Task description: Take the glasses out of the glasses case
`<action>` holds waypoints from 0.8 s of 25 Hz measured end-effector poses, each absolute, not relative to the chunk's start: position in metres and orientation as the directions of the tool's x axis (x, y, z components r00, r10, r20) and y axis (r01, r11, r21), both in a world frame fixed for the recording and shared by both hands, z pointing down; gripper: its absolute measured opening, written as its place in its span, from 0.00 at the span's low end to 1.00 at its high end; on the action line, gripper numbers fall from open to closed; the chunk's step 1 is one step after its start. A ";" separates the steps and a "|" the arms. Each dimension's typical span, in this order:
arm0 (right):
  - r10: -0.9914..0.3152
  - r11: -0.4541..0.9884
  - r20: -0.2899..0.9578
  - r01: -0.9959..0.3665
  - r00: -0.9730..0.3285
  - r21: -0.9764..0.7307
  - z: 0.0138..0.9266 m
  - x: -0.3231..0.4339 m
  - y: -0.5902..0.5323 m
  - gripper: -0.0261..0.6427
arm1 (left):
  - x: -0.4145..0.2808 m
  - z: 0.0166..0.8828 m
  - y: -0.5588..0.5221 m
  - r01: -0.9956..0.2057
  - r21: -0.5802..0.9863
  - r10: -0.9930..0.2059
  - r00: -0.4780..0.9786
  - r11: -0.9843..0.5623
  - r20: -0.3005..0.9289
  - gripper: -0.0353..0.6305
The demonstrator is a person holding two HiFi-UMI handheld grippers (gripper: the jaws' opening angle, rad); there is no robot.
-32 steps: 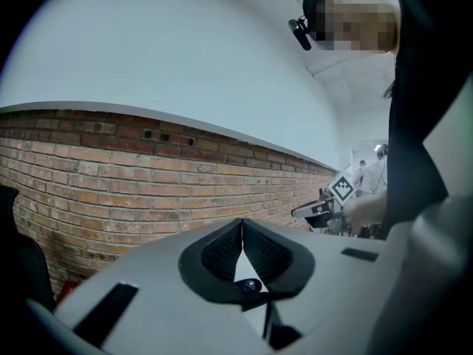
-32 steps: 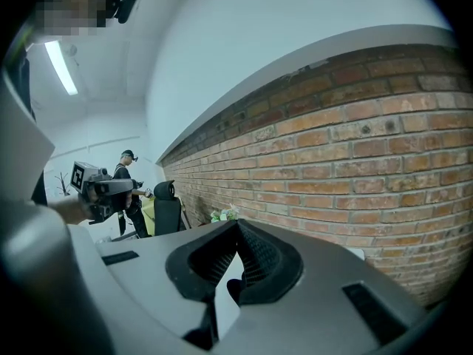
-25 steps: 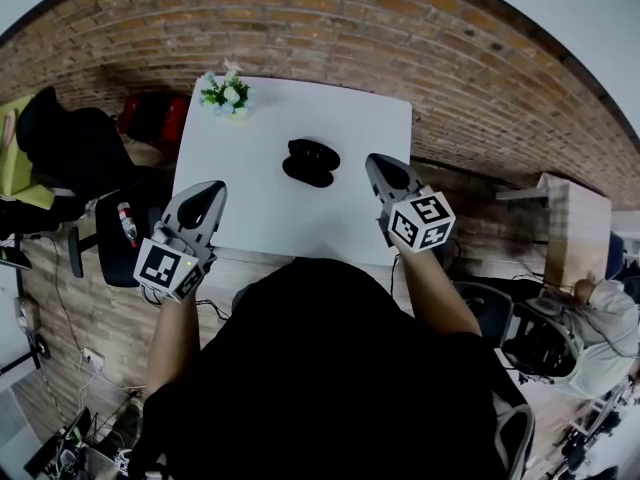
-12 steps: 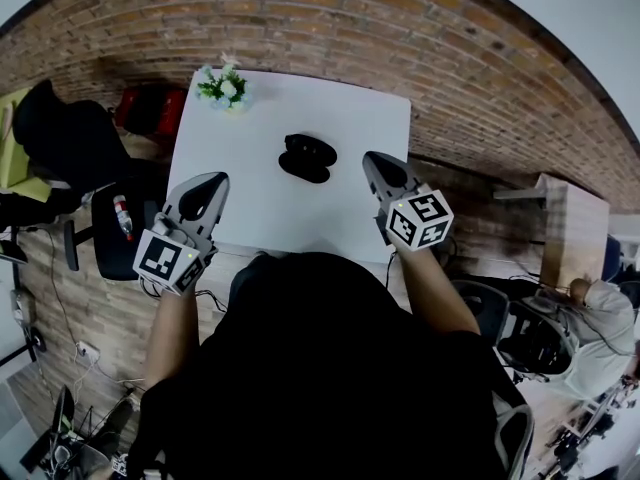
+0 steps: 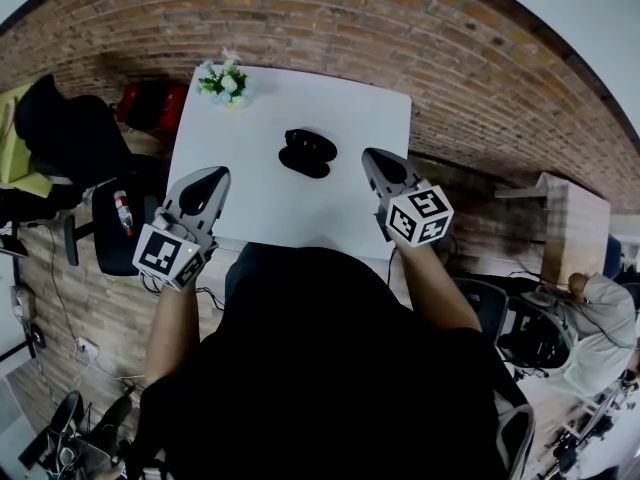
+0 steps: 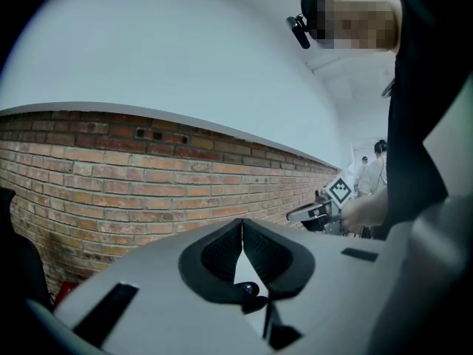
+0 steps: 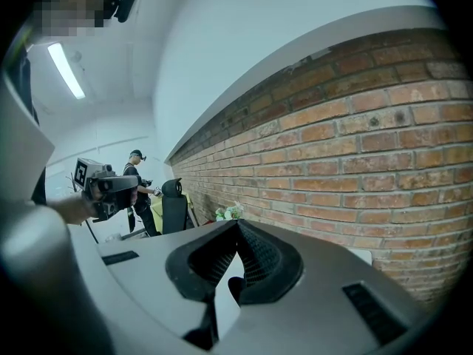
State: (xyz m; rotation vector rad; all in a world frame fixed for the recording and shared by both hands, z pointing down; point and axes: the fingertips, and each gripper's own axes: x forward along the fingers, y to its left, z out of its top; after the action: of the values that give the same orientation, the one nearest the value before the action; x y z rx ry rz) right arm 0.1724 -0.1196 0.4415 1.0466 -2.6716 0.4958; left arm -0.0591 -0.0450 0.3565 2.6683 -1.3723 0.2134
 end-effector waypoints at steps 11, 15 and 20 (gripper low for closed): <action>-0.610 0.688 0.337 -0.690 -0.717 -0.222 0.441 0.173 -0.121 0.06 | -0.056 0.358 -0.048 -0.807 0.059 -0.789 0.587 -0.587 0.182 0.07; -0.603 0.693 0.344 -0.686 -0.720 -0.222 0.445 0.170 -0.121 0.06 | -0.058 0.358 -0.050 -0.806 0.060 -0.788 0.588 -0.588 0.182 0.07; -0.596 0.693 0.350 -0.683 -0.723 -0.230 0.450 0.166 -0.125 0.06 | -0.062 0.360 -0.051 -0.809 0.062 -0.789 0.584 -0.584 0.190 0.07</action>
State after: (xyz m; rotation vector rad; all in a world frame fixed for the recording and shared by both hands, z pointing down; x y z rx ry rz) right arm 0.1665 -0.1248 0.4504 1.0224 -2.6561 0.5076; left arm -0.0622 -0.0512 0.3599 2.6682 -1.3543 0.2135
